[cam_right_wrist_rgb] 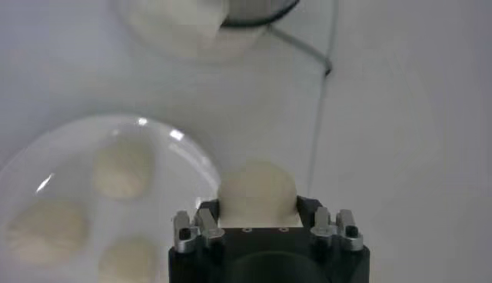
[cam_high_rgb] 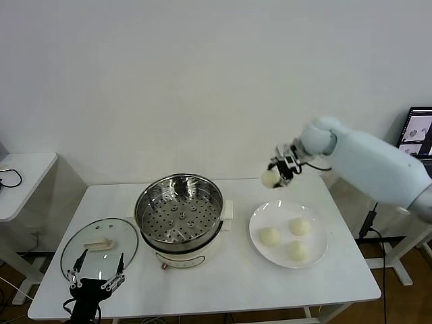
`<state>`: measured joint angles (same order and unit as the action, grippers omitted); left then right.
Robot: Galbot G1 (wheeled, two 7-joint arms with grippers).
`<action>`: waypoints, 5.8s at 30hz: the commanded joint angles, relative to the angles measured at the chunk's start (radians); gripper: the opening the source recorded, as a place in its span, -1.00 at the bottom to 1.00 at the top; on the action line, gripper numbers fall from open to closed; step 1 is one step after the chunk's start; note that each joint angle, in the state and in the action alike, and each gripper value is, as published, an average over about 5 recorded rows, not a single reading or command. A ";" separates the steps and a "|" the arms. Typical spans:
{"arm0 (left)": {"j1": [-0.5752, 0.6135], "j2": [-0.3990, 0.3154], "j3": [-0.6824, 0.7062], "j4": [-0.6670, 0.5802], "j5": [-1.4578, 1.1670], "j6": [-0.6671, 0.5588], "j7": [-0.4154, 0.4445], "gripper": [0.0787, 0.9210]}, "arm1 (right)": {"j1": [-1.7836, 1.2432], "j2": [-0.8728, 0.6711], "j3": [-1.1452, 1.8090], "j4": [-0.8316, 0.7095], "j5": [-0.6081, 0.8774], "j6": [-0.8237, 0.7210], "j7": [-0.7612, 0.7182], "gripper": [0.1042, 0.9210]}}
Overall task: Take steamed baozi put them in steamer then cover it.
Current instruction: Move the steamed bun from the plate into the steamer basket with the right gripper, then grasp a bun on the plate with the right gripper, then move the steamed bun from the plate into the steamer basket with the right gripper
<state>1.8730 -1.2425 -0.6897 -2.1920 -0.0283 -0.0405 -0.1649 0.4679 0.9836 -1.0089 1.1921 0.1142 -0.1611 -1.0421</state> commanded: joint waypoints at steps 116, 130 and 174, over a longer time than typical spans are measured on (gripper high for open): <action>-0.052 0.017 0.007 -0.010 0.009 0.030 0.019 0.77 | -0.370 -0.305 0.054 0.302 -0.109 -0.198 0.006 0.76; -0.055 0.016 -0.008 0.000 0.007 0.033 0.020 0.77 | -0.478 -0.128 0.098 0.107 -0.210 -0.163 0.005 0.76; -0.057 0.004 -0.006 -0.005 0.010 0.031 0.016 0.77 | -0.416 -0.093 0.096 0.061 -0.221 -0.122 -0.031 0.27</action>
<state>1.8153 -1.2390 -0.6961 -2.1967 -0.0185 -0.0096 -0.1483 0.0313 0.8903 -0.9120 1.2460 -0.1080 -0.2856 -1.0698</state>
